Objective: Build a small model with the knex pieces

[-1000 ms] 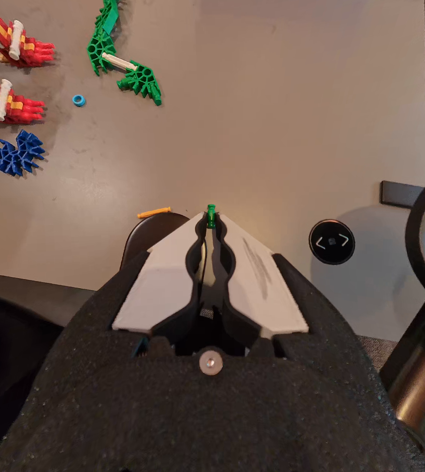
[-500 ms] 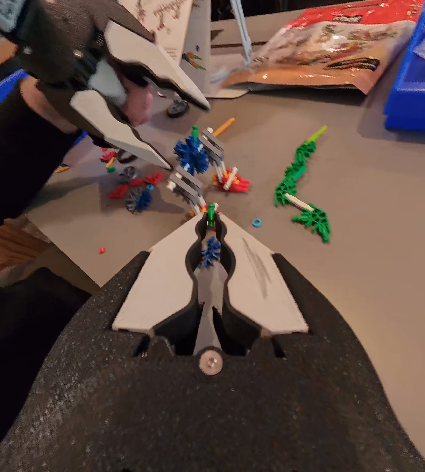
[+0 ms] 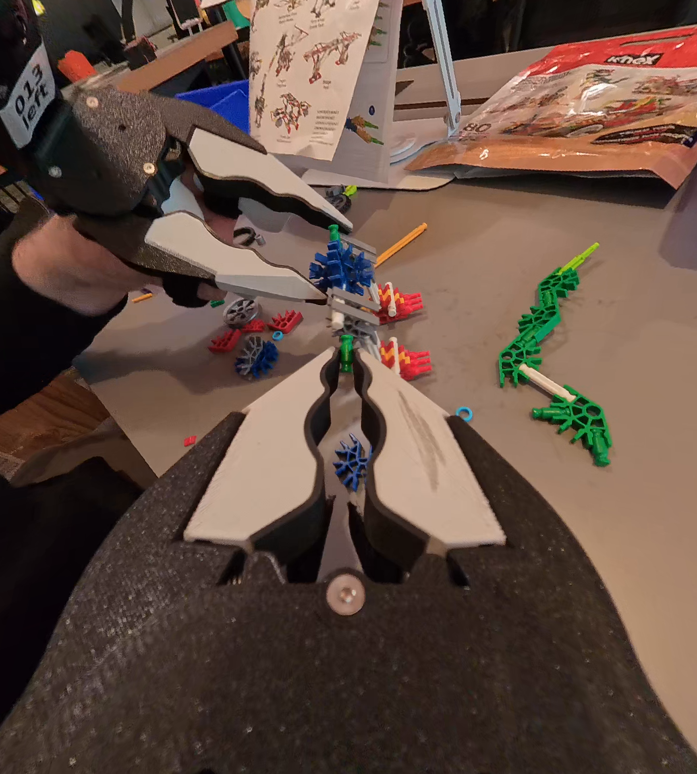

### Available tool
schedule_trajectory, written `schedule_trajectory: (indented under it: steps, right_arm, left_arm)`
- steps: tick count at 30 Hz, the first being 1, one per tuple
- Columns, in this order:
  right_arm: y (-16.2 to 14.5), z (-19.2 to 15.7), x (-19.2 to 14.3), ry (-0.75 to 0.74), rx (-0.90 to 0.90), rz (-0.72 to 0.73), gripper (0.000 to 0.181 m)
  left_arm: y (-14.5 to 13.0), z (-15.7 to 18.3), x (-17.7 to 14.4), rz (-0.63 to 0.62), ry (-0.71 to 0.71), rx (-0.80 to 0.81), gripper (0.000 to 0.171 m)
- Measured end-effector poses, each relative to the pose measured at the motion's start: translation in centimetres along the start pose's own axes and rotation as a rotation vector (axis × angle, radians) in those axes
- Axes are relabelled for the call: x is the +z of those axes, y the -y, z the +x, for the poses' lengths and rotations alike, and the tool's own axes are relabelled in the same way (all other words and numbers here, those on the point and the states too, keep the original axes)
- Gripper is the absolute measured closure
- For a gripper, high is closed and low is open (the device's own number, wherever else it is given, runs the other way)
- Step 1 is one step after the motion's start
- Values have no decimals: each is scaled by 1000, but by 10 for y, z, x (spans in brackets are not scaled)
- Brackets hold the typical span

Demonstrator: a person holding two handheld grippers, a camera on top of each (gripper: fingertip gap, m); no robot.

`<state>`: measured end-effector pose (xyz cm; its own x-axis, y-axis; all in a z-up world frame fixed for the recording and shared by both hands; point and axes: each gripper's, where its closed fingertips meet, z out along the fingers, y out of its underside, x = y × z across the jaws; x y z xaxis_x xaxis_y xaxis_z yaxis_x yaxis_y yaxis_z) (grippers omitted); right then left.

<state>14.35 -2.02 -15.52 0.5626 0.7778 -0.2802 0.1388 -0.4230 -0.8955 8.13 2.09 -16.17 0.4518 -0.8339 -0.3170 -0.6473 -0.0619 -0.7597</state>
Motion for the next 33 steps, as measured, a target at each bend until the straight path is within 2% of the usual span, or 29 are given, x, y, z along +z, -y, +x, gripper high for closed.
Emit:
schedule_trajectory:
  steps: [2,3,4,7,10,13,17,22,25,33]
  right_arm:
    - [4,-3,3,17,5,14,176]
    - [5,-5,5,31,17,21,176]
    - [7,-7,7,50,34,29,176]
    - [14,-16,8,133,120,78,176]
    - [21,-29,4,271,246,121,176]
    - [23,-42,3,382,314,121,176]
    - [21,-57,5,481,329,81,176]
    - [19,-65,6,530,322,39,176]
    - [22,-65,9,531,311,31,176]
    - [39,-58,19,469,303,93,176]
  left_arm:
    - [-1,-2,-3,-14,66,-67,123]
    - [1,-3,-5,-5,88,-80,115]
    - [4,-3,-8,12,101,-75,110]
    - [17,4,-23,71,103,0,110]
    - [46,29,-41,214,77,208,122]
    - [54,51,-42,242,68,406,128]
    - [53,62,-39,276,29,453,142]
    - [47,68,-42,283,-12,487,155]
    - [47,63,-43,290,30,507,156]
    - [50,42,-44,344,190,438,156]
